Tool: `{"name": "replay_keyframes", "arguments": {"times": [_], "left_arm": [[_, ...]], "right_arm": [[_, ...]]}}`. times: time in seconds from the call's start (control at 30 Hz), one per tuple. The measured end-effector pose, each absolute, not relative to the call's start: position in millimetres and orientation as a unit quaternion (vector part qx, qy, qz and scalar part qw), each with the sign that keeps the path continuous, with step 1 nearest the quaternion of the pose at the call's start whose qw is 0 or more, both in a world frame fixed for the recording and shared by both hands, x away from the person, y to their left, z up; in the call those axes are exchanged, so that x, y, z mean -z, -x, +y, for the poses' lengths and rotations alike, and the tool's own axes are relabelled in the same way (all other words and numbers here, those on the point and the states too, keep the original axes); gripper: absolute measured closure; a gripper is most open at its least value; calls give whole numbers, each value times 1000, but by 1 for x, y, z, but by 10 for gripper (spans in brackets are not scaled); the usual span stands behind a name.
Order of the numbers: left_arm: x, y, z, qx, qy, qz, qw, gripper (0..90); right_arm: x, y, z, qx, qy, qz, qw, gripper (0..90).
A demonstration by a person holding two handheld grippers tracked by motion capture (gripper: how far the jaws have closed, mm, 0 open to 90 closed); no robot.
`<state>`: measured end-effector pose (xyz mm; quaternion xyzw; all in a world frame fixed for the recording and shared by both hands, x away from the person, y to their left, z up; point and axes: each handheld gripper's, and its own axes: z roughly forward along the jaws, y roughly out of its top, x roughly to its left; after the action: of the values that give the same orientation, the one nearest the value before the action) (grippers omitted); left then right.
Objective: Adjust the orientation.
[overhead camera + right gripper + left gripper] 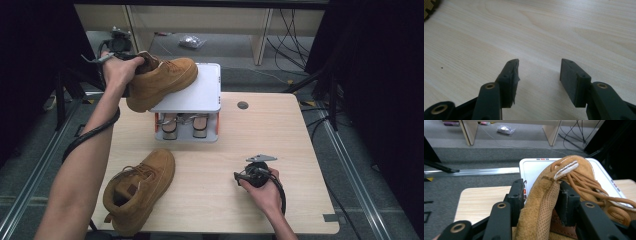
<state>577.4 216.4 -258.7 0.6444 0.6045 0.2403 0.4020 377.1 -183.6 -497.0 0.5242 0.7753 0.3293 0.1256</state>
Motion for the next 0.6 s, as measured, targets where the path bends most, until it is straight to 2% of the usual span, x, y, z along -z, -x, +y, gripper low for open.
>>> {"name": "replay_keyframes", "arguments": {"times": [0.23, 0.27, 0.37, 0.6], "left_arm": [[259, -579, 219, -241, -637, 607, 408, 519], [260, -580, 222, -243, -629, 612, 413, 465], [261, -581, 224, -245, -622, 613, 421, 409], [261, -582, 227, -246, -612, 618, 429, 376]], "right_arm": [[498, -379, -184, -333, -514, 780, 131, 498], [497, -378, -184, -333, -513, 780, 133, 497], [497, -378, -184, -332, -517, 779, 128, 498], [498, -379, -184, -333, -514, 779, 133, 497]]}}
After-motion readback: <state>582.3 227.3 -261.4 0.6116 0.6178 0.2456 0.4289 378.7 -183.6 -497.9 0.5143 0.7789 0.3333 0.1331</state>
